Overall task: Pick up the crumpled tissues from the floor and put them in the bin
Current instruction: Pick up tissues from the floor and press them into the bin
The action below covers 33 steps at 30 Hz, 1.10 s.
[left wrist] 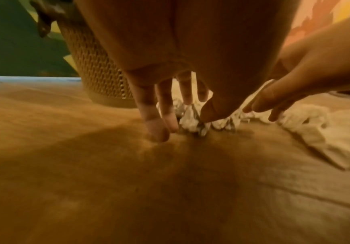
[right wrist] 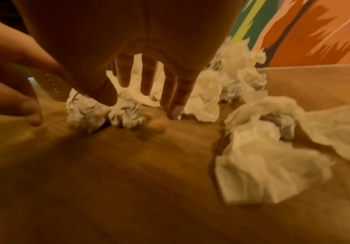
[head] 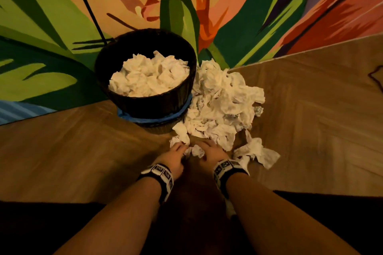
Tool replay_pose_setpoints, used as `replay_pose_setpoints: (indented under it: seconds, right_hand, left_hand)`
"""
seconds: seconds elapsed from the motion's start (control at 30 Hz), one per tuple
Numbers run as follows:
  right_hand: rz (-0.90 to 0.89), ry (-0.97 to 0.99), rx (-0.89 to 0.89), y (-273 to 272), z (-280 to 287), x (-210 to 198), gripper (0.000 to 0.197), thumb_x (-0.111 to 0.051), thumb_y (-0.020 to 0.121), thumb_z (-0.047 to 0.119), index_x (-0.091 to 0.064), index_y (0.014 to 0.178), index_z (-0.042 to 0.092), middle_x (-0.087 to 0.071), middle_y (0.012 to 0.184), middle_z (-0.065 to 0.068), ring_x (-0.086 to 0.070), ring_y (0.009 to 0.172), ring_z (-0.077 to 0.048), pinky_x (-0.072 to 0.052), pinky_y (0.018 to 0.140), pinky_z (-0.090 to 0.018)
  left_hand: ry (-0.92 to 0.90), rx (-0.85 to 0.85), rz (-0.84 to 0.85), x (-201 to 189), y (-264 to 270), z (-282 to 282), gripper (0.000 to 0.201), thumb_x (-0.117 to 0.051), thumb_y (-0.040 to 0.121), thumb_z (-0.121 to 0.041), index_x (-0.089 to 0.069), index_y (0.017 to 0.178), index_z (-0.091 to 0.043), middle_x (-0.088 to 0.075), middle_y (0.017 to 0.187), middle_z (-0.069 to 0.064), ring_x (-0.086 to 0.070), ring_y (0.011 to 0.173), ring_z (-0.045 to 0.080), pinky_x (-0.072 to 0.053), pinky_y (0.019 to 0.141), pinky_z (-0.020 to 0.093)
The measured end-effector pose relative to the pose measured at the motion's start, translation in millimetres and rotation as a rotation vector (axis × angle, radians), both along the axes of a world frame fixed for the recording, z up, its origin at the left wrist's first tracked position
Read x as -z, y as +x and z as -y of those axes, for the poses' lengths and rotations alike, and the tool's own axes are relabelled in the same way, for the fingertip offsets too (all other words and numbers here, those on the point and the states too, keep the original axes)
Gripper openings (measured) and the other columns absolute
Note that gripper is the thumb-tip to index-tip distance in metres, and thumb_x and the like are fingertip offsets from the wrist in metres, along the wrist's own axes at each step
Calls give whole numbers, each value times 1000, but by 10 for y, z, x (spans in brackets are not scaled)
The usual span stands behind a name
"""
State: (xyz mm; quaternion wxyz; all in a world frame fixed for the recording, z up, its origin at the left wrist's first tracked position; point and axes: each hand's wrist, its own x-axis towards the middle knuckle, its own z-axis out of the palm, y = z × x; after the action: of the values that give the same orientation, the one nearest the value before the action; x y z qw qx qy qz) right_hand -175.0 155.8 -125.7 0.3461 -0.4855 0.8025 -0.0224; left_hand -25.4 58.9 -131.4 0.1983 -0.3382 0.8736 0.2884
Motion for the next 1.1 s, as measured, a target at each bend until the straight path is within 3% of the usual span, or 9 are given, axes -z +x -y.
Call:
replay_pose_setpoints:
  seconds: [0.1,0.23,0.37,0.53,0.6,0.67,0.77,0.97,1.1]
  right_hand:
    - [-9,42,-10,163,12,153,66,-59,89,31,-31,149,29,-24,156,-5,-24,141,-30,-22,117,-41]
    - [-44,108,37,221,30,222,55,-62,89,25,-41,140,24,-29,148,-10,-30,135,-34,-33,111,-43]
    - [29,67,196,151,54,236,18,-59,87,15,-48,97,26,-44,129,-8,-49,116,-30,-47,93,-36]
    - [45,21,393,172,27,256,25,-59,78,12,-45,91,28,-45,121,-2,-54,97,-23,-49,80,-32]
    - [-23,4,389,171,-6,237,29,-56,80,11,-47,100,30,-43,126,-2,-52,106,-25,-51,85,-37]
    - [-204,-2,387,125,-51,219,42,-56,82,12,-47,120,27,-40,135,-8,-43,121,-32,-48,97,-43]
    - [-427,62,498,4,-185,168,54,-58,83,18,-40,134,23,-33,143,-13,-35,128,-37,-43,101,-48]
    - [-180,293,686,-139,-493,226,76,-66,86,18,-24,149,28,1,160,-10,-18,141,-40,-40,104,-55]
    - [-51,295,592,-143,-518,216,64,-70,82,13,-43,140,19,-3,159,-14,-37,134,-37,-43,107,-43]
  left_hand:
    - [-6,30,52,187,59,-61,76,-53,89,-8,-18,148,-40,-6,157,-7,-54,118,30,-51,93,39]
    - [-9,-22,61,348,64,-159,64,-60,89,-16,-30,142,-35,-20,149,3,-51,119,31,-49,95,43]
    - [-21,-20,41,375,-16,-186,41,-50,94,-16,-39,133,-23,-34,140,11,-56,109,32,-51,87,42]
    - [-123,-245,-80,275,-41,-115,32,-49,93,-24,-32,118,-36,-56,99,-1,-57,75,18,-54,66,37]
    - [-180,-357,-88,254,-61,-38,50,-50,93,-27,-23,133,-41,-57,110,3,-62,85,22,-52,66,36]
    - [-183,-407,-25,240,-80,54,60,-52,94,-32,-16,141,-43,-47,134,7,-58,108,30,-52,79,42]
    - [-141,-425,100,239,-72,103,56,-54,94,-40,-25,142,-36,-31,147,10,-48,122,37,-49,92,48]
    - [-35,-450,152,245,88,-1,76,-58,85,-54,-26,148,-27,-22,153,11,-42,130,37,-44,100,46]
    - [0,-477,198,164,151,-21,77,-64,78,-53,-34,143,-26,-42,140,9,-50,122,32,-48,94,44]
